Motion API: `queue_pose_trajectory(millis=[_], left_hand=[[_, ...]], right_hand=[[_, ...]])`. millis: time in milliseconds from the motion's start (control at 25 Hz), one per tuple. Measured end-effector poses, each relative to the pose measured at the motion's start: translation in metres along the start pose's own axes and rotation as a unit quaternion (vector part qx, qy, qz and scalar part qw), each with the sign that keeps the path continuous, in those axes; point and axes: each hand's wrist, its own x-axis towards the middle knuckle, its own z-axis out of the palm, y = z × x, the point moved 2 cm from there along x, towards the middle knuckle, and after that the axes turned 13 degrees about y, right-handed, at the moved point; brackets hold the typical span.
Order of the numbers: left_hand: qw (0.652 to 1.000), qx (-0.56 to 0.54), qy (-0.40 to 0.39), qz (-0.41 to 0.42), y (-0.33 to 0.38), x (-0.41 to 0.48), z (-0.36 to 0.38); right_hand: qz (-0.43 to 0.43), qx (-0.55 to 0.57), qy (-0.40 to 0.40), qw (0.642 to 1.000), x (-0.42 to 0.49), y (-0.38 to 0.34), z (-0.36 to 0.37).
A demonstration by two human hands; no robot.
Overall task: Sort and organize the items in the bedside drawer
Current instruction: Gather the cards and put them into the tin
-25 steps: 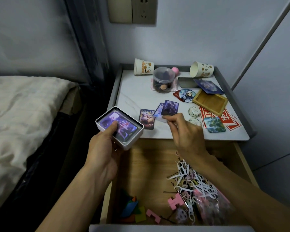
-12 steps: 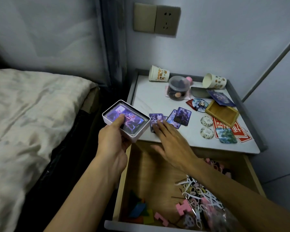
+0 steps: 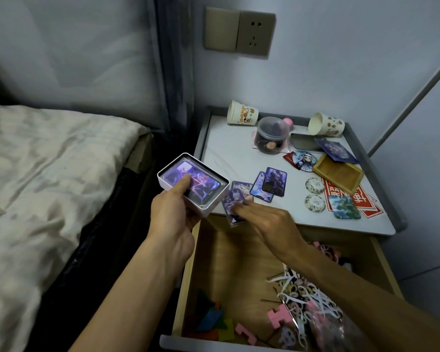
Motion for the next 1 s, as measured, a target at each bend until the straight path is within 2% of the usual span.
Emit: queue_pose_trajectory(millis=[320,520,560,640,720,840,1000], left_hand=[[1.0,0.002,0.001,0.005,0.002,0.002,-0.002],[1.0,-0.002,0.0,0.003,0.004,0.001,-0.001],[1.0,-0.006,-0.002,0.003,0.005,0.001,0.0],[1.0,-0.012,-0.006,0.008,0.005,0.001,0.0],[1.0,0.012,-0.014,0.019,0.001,0.001,0.001],[0.997,0.07,-0.044,0.009,-0.016,-0.007,0.007],[0.985,0.133,-0.104,-0.019,-0.044,-0.022,0.019]], right_hand=[[0.003,-0.104,-0.054,0.993,0.007,-0.006,0.021],[-0.036,-0.046,-0.034,0.998,0.01,-0.008,0.015],[0.001,0.001,-0.022,1.0,0.016,-0.009,0.007],[0.13,0.083,0.035,0.987,0.032,-0.006,-0.017],[0.223,0.088,0.114,0.964,0.046,0.003,-0.047],[0.261,0.102,0.167,0.945,0.047,0.002,-0.084],[0.243,0.133,0.14,0.951,0.023,-0.017,-0.1]])
